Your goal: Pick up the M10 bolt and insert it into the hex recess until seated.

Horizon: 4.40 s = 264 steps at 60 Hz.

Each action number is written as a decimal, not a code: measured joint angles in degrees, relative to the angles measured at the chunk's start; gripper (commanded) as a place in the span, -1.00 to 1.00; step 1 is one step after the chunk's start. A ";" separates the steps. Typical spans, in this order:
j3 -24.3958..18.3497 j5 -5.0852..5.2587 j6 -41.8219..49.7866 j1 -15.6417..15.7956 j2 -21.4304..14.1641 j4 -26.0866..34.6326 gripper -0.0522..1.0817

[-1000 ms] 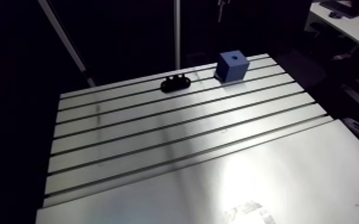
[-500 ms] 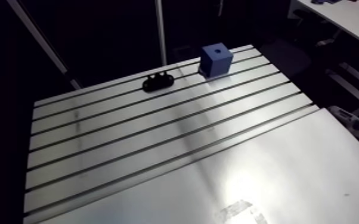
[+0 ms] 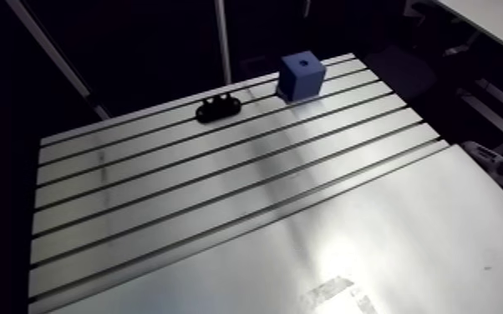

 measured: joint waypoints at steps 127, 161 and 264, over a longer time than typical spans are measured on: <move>5.38 0.70 -2.13 -1.77 3.13 -5.65 0.78; 5.79 0.91 -2.20 -1.71 3.88 -5.72 0.79; 5.74 0.78 -1.93 -1.75 4.83 -5.79 0.79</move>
